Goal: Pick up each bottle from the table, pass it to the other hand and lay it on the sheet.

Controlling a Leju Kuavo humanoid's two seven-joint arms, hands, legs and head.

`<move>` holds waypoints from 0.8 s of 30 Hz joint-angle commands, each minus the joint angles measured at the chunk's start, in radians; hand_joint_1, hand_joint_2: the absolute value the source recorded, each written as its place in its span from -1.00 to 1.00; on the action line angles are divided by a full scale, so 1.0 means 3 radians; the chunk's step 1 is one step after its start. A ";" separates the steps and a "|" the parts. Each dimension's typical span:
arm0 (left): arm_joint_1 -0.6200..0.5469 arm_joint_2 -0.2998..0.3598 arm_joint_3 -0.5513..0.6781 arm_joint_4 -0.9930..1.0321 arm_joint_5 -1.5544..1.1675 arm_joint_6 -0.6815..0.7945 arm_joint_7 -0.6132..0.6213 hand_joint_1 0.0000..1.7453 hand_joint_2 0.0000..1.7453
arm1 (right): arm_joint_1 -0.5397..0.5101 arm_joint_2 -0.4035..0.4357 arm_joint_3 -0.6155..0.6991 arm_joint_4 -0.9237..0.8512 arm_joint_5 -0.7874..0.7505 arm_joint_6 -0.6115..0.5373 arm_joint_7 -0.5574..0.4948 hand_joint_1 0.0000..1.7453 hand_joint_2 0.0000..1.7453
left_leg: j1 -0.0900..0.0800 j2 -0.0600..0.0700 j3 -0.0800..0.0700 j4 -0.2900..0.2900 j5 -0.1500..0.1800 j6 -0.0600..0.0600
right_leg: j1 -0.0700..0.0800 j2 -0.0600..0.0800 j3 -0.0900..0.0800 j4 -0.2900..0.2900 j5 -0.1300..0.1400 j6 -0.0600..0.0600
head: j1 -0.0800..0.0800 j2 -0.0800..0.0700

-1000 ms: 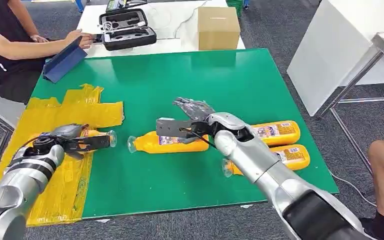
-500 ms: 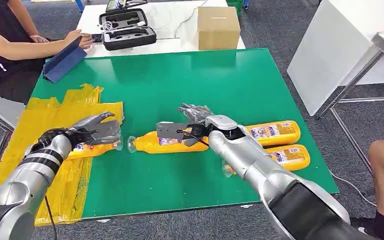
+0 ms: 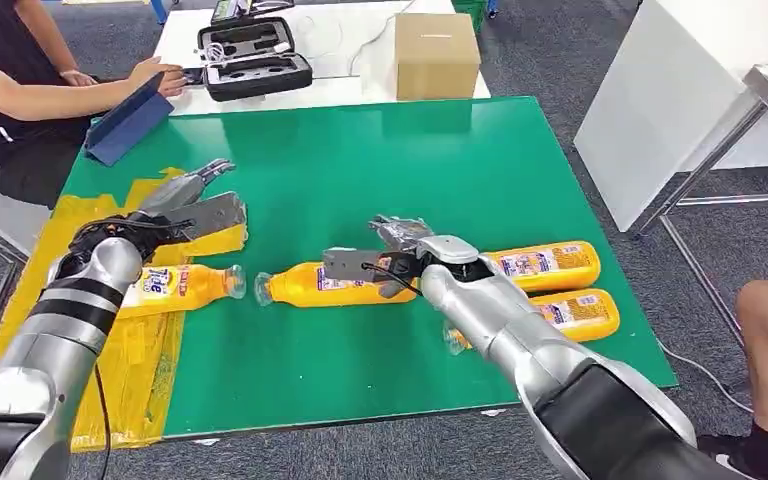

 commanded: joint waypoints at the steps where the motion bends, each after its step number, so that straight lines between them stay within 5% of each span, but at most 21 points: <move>1: 0.0081 -0.0023 0.0011 -0.0122 0.0295 0.0205 0.0016 -1.00 -1.00 | -0.0156 0.0095 -0.0025 0.0250 0.0030 0.0024 -0.0029 -1.00 1.00 | -0.0001 0.0002 0.0005 -0.0001 -0.0002 -0.0001 | -0.0001 -0.0001 0.0004 0.0000 -0.0002 -0.0002 | -0.0001 0.0000; 24: 0.0454 -0.0103 -0.0028 -0.0952 0.0669 0.0161 -0.0033 -1.00 -1.00 | -0.0091 0.0240 0.0042 0.0619 0.0137 0.0142 -0.0049 -1.00 1.00 | 0.0003 0.0001 0.0018 0.0002 -0.0010 -0.0003 | 0.0004 -0.0006 0.0019 -0.0001 -0.0009 -0.0005 | 0.0000 0.0000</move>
